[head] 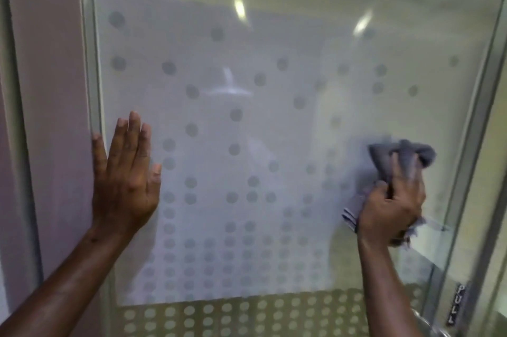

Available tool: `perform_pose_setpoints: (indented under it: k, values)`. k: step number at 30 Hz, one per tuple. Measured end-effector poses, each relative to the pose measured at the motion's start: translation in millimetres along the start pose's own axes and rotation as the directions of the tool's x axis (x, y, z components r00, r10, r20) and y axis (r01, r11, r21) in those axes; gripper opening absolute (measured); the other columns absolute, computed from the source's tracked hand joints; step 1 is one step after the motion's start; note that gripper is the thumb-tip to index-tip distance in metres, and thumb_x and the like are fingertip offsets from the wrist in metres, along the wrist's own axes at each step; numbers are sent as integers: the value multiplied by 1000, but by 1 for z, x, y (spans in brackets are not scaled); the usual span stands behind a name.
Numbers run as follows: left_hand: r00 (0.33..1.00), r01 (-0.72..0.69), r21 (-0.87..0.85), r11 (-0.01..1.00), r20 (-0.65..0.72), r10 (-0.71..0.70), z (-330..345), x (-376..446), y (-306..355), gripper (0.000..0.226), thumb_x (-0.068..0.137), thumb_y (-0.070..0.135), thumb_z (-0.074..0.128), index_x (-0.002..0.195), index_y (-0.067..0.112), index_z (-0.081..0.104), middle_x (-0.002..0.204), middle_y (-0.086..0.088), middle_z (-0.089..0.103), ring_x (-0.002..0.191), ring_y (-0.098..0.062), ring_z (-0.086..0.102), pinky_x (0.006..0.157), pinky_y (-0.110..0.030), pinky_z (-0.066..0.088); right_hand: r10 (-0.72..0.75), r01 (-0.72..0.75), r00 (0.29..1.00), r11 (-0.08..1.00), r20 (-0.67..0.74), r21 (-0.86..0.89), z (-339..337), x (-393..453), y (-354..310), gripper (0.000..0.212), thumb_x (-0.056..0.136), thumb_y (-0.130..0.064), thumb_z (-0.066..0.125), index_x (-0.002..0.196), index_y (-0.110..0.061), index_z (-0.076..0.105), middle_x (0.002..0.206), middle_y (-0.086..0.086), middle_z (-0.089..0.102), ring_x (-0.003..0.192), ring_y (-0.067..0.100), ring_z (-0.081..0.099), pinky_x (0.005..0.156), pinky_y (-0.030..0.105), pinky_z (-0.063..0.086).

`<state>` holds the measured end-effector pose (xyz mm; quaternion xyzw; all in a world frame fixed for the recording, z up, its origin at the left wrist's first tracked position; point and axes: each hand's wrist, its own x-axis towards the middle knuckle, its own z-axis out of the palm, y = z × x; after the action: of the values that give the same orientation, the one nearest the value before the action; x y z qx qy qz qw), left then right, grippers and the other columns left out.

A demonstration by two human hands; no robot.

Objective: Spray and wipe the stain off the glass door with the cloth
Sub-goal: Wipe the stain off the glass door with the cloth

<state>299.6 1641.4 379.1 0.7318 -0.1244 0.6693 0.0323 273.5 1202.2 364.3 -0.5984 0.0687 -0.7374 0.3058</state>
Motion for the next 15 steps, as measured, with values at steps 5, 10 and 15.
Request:
perform_pose_setpoints:
  k: [5, 10, 15]
  values:
    - [1000, -7, 9, 1000, 11, 6, 2, -1, -1, 63, 107, 30, 28, 161, 0, 21, 172, -18, 15, 162, -30, 9, 129, -64, 7, -86, 90, 994, 993, -61, 75, 14, -36, -42, 78, 77, 4, 57, 143, -37, 57, 152, 6, 55, 139, 35, 55, 115, 44, 46]
    - [1000, -18, -2, 1000, 0, 18, 1, -1, -3, 62, 106, 29, 31, 161, 0, 23, 172, -19, 16, 162, -29, 9, 129, -64, 8, -633, 603, 720, 774, 286, 195, 29, -118, -105, 52, 90, -4, 63, 136, -29, 68, 158, -2, 51, 151, 31, 42, 112, 51, 38]
    - [999, -31, -24, 999, -14, 30, 3, -2, -6, 63, 107, 29, 32, 162, 3, 20, 173, -15, 14, 162, -28, 10, 129, -62, 7, -773, 766, 496, 604, 397, 220, 6, -115, -49, 53, 87, 0, 61, 133, -27, 68, 163, -1, 45, 152, 35, 39, 116, 58, 37]
